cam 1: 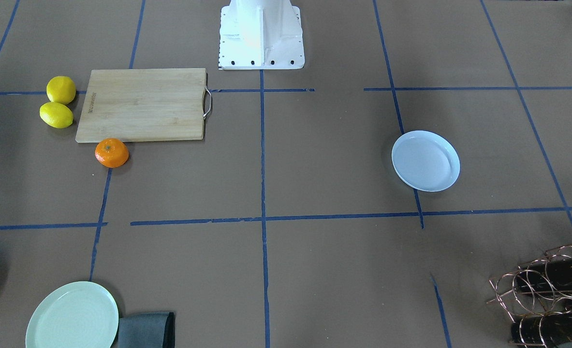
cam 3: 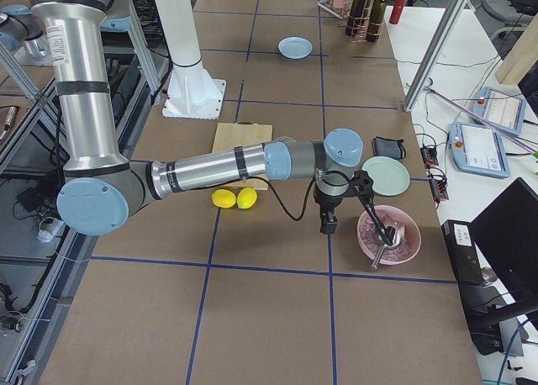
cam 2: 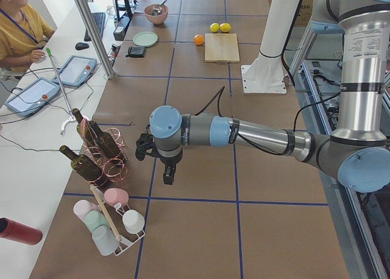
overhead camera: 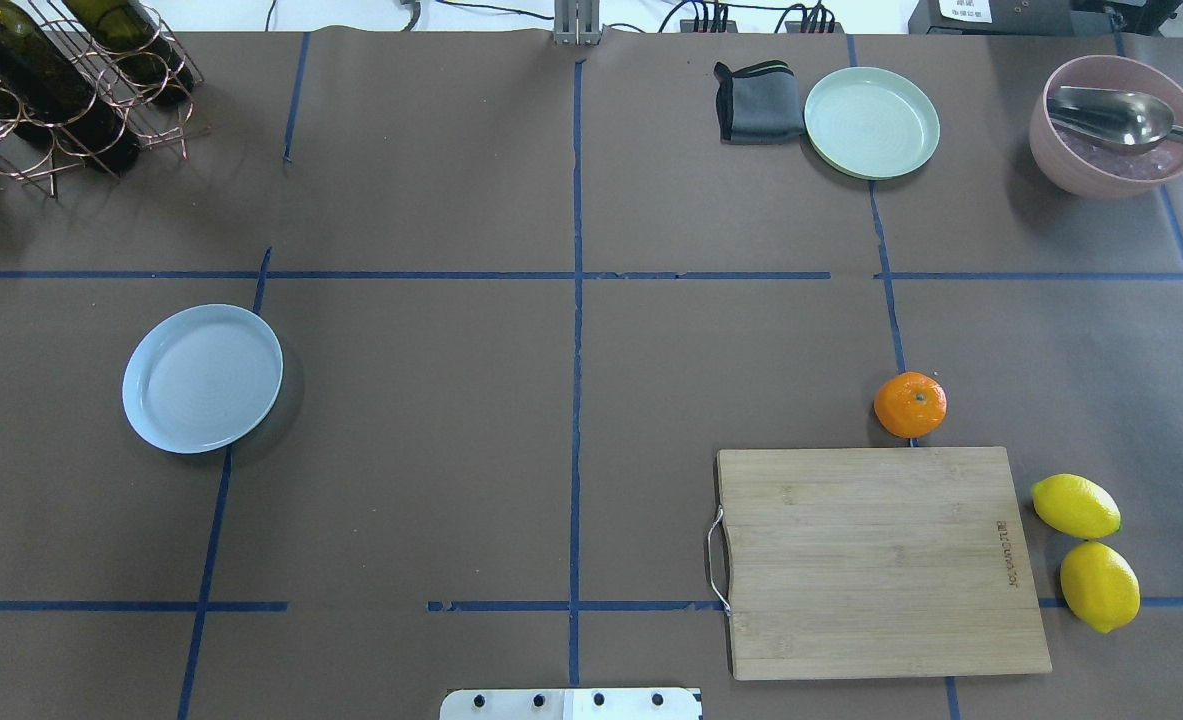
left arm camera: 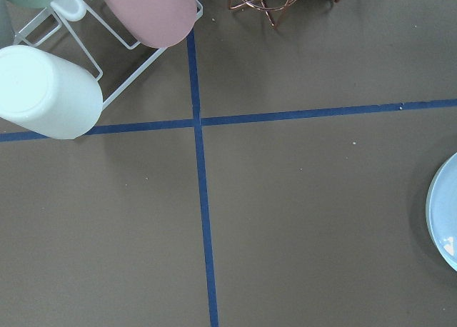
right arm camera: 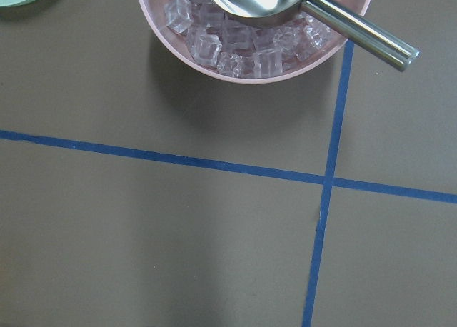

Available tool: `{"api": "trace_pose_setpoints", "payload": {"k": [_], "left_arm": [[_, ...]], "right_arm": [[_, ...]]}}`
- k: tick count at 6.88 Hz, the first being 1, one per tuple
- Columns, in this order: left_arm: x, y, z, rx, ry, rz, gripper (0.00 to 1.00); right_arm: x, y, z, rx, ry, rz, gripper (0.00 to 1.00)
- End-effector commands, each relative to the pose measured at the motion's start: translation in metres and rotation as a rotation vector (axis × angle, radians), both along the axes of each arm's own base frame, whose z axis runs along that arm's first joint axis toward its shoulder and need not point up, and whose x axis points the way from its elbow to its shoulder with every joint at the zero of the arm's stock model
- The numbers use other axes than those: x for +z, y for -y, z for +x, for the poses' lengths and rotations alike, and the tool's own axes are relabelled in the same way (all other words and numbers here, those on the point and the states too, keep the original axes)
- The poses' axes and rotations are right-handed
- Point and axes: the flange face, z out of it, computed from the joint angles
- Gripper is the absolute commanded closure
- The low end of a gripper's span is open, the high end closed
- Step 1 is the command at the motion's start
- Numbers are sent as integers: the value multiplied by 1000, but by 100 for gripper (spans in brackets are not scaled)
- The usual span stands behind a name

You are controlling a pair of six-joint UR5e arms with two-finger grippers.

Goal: Pick orange to plate

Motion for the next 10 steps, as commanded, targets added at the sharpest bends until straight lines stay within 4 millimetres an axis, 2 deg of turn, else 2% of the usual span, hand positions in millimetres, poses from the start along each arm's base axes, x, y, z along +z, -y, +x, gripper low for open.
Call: {"api": "trace_pose_setpoints", "payload": {"k": [1, 3, 4, 5, 6, 7, 8, 9, 10], "left_arm": [[-11, 2, -3, -6, 3, 28, 0], [-28, 1, -3, -5, 8, 80, 0], [-16, -16, -2, -6, -6, 75, 0], [-27, -12, 13, 13, -63, 96, 0], [-34, -5, 41, 50, -89, 160, 0], [-30, 6, 98, 88, -150, 155, 0], [-44, 6, 164, 50, -167, 120, 0], [-52, -2, 225, -35, -137, 61, 0], [-47, -12, 270, -37, -100, 22, 0]], "right_arm": [[-1, -2, 2, 5, -21, 3, 0], [-3, -2, 1, 6, -13, 4, 0], [1, -5, 2, 6, -12, -3, 0], [4, -7, 2, 5, -12, -10, 0], [5, -9, -1, 0, 8, -16, 0], [4, -8, -2, -1, 14, -17, 0], [-3, -3, -7, -10, 15, 0, 0], [-3, -2, -7, -10, 17, 0, 0], [-3, -2, -8, -13, 17, 1, 0]]}}
